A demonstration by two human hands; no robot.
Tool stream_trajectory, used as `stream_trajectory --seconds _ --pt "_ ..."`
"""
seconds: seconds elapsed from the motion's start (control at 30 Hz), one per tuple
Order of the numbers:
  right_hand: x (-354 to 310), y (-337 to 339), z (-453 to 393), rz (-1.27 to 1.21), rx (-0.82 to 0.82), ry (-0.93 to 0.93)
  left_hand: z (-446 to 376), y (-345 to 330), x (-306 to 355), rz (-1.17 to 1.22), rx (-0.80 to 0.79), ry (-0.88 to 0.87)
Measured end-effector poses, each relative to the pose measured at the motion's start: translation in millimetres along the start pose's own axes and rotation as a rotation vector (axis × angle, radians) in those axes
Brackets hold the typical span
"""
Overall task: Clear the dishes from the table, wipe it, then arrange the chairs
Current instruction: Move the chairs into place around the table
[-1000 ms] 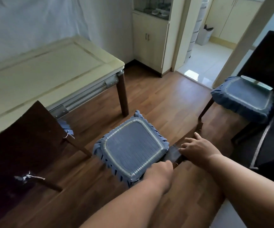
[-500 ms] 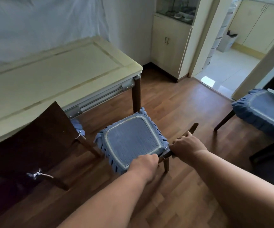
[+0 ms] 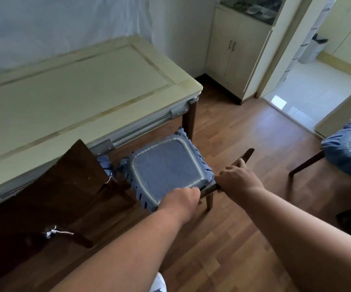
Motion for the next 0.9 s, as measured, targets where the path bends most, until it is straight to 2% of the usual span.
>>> stream_trajectory --seconds 0.23,0.6,0.9 --pt "-10 29 -67 -0.104 -0.027 -0.013 -27 39 -57 0.005 0.021 -0.003" --pt "-30 79 -155 -0.112 -0.084 -0.033 -61 78 -141 0.001 0.067 0.013" --pt "-32 105 -204 -0.104 -0.005 -0.031 -99 99 -192 0.037 0.100 0.058"
Point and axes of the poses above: each hand's wrist, its own z-axis away from the middle knuckle, its own y-axis out of the back of the hand, x = y × z, the point moved 3 cm from there along -z, towards the middle knuckle, and after that the axes turned 7 degrees about -x, right-handed, at the moved point
